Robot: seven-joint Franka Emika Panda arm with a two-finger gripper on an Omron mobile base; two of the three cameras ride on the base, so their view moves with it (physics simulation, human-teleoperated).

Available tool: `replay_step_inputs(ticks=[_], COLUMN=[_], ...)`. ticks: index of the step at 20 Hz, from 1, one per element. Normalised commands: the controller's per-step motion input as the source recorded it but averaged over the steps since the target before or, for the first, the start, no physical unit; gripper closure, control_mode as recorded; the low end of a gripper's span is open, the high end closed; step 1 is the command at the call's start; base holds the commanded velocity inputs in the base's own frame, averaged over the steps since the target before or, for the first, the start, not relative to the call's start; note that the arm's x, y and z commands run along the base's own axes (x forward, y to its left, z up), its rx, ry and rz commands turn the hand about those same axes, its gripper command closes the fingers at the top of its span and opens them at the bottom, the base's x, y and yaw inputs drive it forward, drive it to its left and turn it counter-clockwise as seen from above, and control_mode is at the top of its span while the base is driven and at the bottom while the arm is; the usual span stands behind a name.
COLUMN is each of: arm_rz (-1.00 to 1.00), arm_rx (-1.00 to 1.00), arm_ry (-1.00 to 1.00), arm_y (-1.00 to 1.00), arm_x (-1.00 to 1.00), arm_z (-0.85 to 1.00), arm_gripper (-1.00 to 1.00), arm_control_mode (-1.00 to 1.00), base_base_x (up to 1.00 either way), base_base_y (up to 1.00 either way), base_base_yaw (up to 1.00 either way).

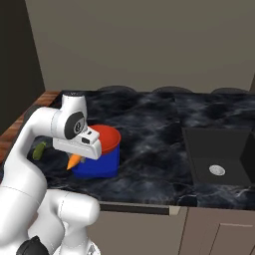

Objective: Place the two vegetables and bowl onto the tray for setting up a vegetable dip station.

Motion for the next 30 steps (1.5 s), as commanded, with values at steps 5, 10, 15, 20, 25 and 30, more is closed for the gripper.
replay_step_inputs(ticks=[5, 10, 15, 20, 25, 30], arm_rz=[0.0, 0.0, 0.0, 0.0, 0.0, 0.0], arm_rx=[0.0, 0.0, 0.0, 0.0, 0.0, 0.0], arm_ry=[0.0, 0.0, 0.0, 0.0, 0.0, 0.0], arm_y=[0.0, 0.0, 0.0, 0.0, 0.0, 0.0], arm_x=[0.0, 0.0, 0.0, 0.0, 0.0, 0.0], arm_z=[0.0, 0.0, 0.0, 0.0, 0.0, 0.0], arm_gripper=[1.0, 1.0, 1.0, 1.0, 1.0, 1.0], arm_control_mode=[1.0, 1.0, 1.0, 1.0, 1.0, 1.0], base_base_x=[0.26, 0.33, 0.23, 0.07, 0.0, 0.0], base_base_y=[0.01, 0.0, 0.0, 0.0, 0.0, 0.0], base_base_yaw=[0.01, 0.04, 0.02, 0.0, 0.0, 0.0])
